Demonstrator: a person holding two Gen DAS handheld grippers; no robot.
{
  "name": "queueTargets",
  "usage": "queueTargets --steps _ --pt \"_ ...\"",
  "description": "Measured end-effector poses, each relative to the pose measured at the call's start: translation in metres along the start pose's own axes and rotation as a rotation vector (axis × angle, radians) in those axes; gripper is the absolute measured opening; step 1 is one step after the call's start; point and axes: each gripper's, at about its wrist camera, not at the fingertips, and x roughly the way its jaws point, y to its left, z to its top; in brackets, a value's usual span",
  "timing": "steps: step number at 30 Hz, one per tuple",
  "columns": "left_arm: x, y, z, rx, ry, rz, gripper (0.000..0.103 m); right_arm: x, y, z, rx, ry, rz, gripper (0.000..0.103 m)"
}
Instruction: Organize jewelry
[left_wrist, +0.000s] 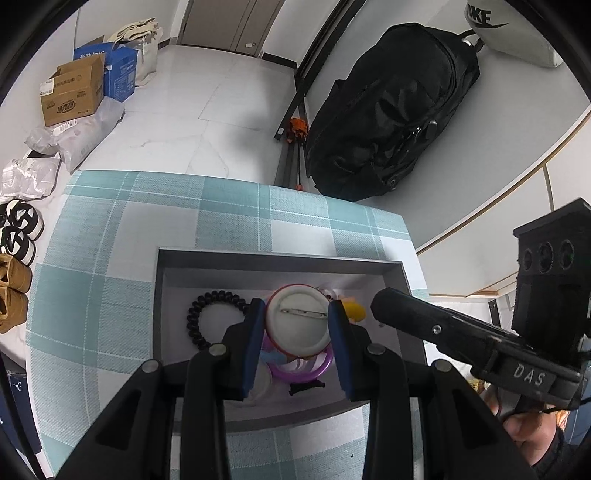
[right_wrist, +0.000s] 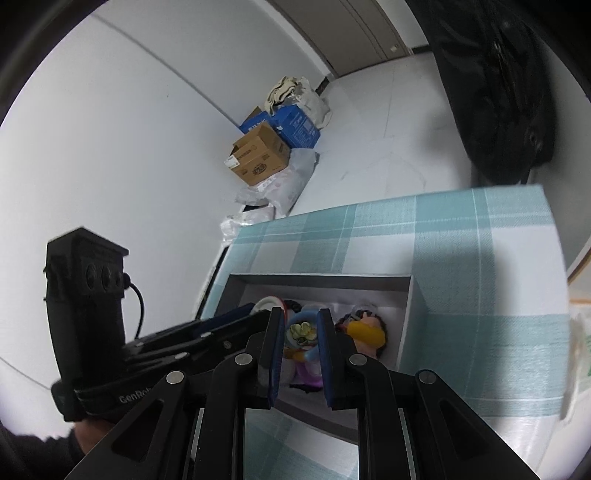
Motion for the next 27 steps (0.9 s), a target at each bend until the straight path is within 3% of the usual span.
queueTargets --steps 15,16,17,19,23,27 --pt "0.006 0.002 0.002 -0.009 0.038 -0.034 0.03 0.005 -0.005 -0.001 0.016 0.015 -0.027 0.019" --pt "0.006 0.002 0.002 -0.01 0.04 -0.034 0.033 0.004 -0.006 -0.001 0.028 0.012 -0.025 0.022" --pt "0.005 0.002 0.002 -0.009 0.042 -0.028 0.043 0.001 -0.008 -0.001 0.039 0.008 -0.019 0.024" --pt "0.003 0.0 0.001 -0.003 0.029 -0.01 0.059 -0.006 -0.01 -0.002 0.052 -0.013 -0.016 0.039" --pt "-0.004 -0.003 -0.002 0.012 0.001 0.013 0.062 -0.024 -0.01 -0.004 0.053 -0.07 -0.013 0.058" --pt "-0.011 -0.004 -0.006 0.018 -0.021 0.047 0.062 -0.036 -0.009 -0.006 0.064 -0.097 -0.028 0.064"
